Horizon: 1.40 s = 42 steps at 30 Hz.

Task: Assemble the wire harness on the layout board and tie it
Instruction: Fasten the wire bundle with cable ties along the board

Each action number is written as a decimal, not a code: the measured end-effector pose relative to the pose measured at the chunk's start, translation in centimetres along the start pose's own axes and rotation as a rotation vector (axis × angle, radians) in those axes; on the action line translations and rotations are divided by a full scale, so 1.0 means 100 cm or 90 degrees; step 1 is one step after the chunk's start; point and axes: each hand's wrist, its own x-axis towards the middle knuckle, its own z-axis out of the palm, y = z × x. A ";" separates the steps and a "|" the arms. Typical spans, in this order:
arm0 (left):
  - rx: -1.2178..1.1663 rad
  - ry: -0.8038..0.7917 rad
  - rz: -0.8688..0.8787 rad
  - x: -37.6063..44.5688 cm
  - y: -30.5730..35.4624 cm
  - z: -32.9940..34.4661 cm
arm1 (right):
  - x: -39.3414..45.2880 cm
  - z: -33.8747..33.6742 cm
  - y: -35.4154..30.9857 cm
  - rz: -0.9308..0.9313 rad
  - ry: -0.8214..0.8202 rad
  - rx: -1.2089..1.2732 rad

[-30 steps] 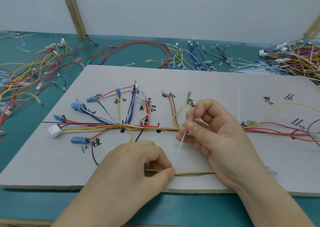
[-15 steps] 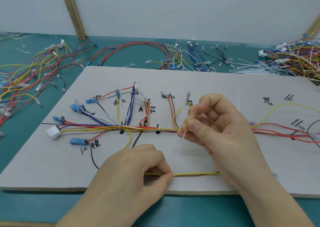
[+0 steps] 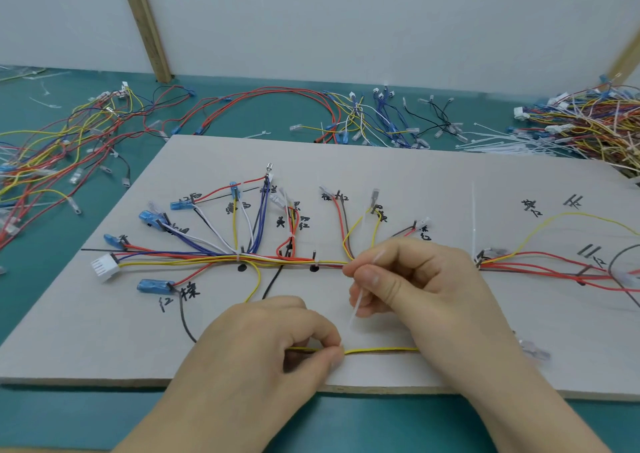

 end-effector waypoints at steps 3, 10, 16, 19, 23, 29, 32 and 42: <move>-0.005 0.001 0.013 0.000 -0.001 0.001 | 0.001 0.006 0.004 -0.021 0.030 0.003; 0.022 0.028 0.034 0.000 -0.006 0.004 | 0.000 0.006 0.006 -0.030 0.047 0.004; 0.021 0.063 -0.006 -0.003 0.000 0.004 | 0.004 0.000 0.003 -0.021 0.040 -0.177; 0.107 0.153 0.016 -0.004 0.009 0.006 | -0.001 -0.011 0.000 -0.012 0.062 -0.345; 0.077 0.358 0.038 -0.006 0.025 0.008 | -0.024 -0.047 -0.017 -0.077 0.189 -0.495; 0.100 0.286 0.113 0.018 0.052 0.018 | -0.045 -0.075 -0.007 0.182 0.028 -0.793; 0.194 0.133 0.017 0.034 0.047 0.024 | -0.046 -0.074 -0.002 0.221 -0.039 -0.864; 0.277 0.148 0.052 0.051 0.025 0.026 | -0.045 -0.071 -0.006 0.242 -0.116 -0.888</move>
